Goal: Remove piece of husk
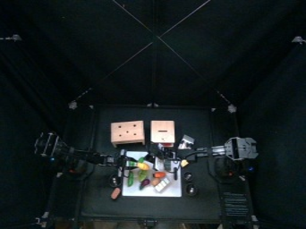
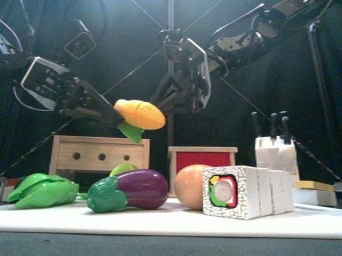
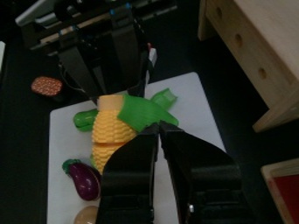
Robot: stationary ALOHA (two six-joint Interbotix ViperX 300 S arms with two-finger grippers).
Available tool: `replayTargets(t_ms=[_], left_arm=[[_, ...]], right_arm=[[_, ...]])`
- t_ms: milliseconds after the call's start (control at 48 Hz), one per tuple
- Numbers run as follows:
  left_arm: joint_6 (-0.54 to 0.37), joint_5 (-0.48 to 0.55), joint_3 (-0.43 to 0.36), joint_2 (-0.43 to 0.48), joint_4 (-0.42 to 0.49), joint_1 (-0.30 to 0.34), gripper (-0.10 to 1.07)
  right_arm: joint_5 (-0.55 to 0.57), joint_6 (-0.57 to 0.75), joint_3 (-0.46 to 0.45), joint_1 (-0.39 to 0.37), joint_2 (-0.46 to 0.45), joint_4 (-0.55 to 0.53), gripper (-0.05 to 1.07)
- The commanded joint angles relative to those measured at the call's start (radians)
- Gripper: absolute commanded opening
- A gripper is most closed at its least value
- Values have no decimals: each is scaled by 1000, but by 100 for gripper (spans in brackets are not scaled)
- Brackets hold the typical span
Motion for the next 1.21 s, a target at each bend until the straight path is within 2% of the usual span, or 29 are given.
replayTargets(t_ms=[0,167,250,438,625,875,958,1125,1188], left_arm=[[2,-8,-17,-6,12,-5,67],[17,-6,-15,-6,143,-5,67],[21,-3,-17,-6,179,0,67],[40,3,-18,-6,189,3,67],[140,26,-14,-8,219,3,67],[221,29,-26,-8,186,2,67],[227,29,-25,-8,178,3,67],[227,28,-23,-8,176,2,67],[227,28,-25,-8,176,2,67]], right_arm=[[-12,-6,-3,0,-52,-5,59],[-12,-6,5,2,-54,-8,70],[-12,-9,5,6,-54,-15,76],[-12,-9,6,18,-54,-37,82],[-11,-11,3,49,-69,-66,83],[-6,-14,-9,64,-55,-78,83],[12,-18,-12,74,-46,-123,83],[87,2,-17,106,-43,-307,82],[100,2,-26,110,-40,-330,82]])
